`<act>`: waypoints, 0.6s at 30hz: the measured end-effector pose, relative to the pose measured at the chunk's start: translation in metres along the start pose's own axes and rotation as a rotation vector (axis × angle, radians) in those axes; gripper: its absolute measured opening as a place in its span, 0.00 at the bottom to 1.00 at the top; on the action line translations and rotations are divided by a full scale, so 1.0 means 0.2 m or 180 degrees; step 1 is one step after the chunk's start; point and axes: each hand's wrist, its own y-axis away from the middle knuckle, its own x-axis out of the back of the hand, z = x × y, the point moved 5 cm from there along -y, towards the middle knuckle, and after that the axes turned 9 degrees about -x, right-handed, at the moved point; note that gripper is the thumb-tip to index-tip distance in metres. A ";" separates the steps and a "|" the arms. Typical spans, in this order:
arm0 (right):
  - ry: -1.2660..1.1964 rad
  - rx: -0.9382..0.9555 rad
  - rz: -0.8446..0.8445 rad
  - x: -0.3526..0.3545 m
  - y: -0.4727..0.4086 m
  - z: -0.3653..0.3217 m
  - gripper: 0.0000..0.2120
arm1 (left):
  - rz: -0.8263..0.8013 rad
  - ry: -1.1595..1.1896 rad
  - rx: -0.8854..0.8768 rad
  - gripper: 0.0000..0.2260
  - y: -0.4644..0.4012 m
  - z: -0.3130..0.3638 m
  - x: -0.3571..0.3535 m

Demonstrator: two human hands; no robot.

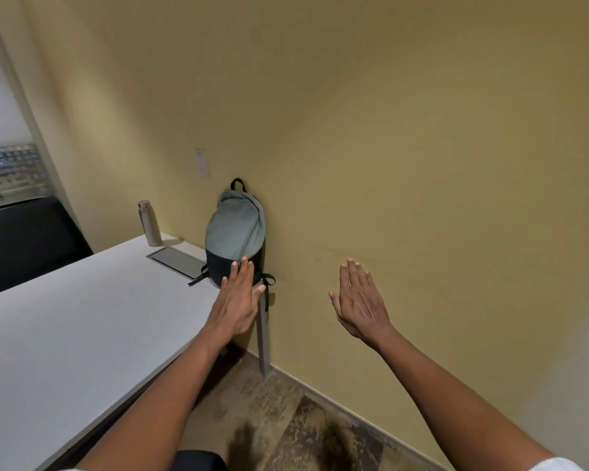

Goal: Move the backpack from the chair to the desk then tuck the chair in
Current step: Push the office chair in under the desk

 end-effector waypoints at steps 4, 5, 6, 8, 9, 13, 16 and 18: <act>0.0031 -0.0024 -0.0051 0.03 0.09 0.05 0.31 | 0.0057 -0.0034 0.0000 0.28 0.10 0.08 0.06; 0.0011 -0.0026 -0.0063 0.03 0.12 0.06 0.31 | 0.0082 -0.0046 -0.0013 0.28 0.12 0.10 0.08; 0.0004 -0.0013 -0.0064 0.04 0.15 0.07 0.31 | 0.0105 -0.0060 -0.0031 0.28 0.15 0.12 0.09; 0.0027 0.0008 -0.0087 0.05 0.20 0.08 0.31 | 0.0133 -0.0058 -0.0055 0.28 0.20 0.15 0.12; 0.0047 0.0007 -0.0101 0.05 0.23 0.08 0.31 | 0.0153 -0.0067 -0.0072 0.27 0.23 0.16 0.13; 0.0063 -0.0017 -0.0108 0.09 0.31 0.05 0.31 | 0.0172 -0.0168 -0.0130 0.27 0.32 0.20 0.21; 0.0018 -0.0054 -0.0052 0.16 0.36 -0.02 0.32 | 0.0183 -0.0213 -0.0183 0.27 0.38 0.20 0.28; 0.0027 -0.0075 -0.0039 0.21 0.39 -0.07 0.32 | 0.0235 -0.0199 -0.0262 0.27 0.41 0.20 0.35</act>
